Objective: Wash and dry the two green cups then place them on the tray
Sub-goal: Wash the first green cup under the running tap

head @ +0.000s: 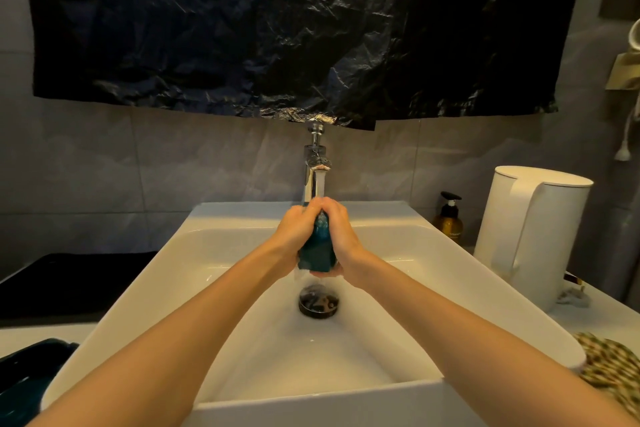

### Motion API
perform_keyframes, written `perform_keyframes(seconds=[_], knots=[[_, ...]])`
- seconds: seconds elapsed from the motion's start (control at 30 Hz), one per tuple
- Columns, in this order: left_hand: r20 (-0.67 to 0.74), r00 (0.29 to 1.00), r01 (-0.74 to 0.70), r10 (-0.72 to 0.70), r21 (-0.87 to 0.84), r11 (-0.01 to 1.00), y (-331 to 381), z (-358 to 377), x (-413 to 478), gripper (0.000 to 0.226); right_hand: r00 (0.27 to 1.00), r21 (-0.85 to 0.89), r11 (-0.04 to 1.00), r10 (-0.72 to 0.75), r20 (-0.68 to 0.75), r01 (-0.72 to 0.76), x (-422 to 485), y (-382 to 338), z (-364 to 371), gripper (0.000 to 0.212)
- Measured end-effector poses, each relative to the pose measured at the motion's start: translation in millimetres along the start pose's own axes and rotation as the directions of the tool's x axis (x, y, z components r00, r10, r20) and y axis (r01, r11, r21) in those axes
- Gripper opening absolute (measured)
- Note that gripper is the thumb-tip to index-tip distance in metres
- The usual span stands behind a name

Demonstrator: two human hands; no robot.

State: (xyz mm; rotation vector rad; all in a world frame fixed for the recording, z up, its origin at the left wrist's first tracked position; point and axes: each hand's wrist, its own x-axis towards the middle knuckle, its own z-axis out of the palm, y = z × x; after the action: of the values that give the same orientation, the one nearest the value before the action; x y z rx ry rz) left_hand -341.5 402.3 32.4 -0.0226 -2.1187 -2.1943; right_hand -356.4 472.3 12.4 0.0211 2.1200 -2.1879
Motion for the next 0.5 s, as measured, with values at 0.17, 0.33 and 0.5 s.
perform_keyframes(seconds=[0.17,0.33,0.5], knots=[[0.04,0.995,-0.09,0.086,0.095,0.991,-2,4,-4,0.028,0.979,0.173,0.964,0.197,0.052,-0.203,-2,-7,-13,0.051],[0.021,0.997,-0.082,0.08,0.105,0.991,-3,5,-5,0.028,0.989,0.116,0.982,0.144,0.036,-0.147,-1,-7,-2,0.05],[-0.039,0.998,0.047,-0.052,-0.122,0.991,4,-2,1,0.028,0.96,-0.132,0.953,-0.279,-0.019,0.274,4,-2,-10,0.039]])
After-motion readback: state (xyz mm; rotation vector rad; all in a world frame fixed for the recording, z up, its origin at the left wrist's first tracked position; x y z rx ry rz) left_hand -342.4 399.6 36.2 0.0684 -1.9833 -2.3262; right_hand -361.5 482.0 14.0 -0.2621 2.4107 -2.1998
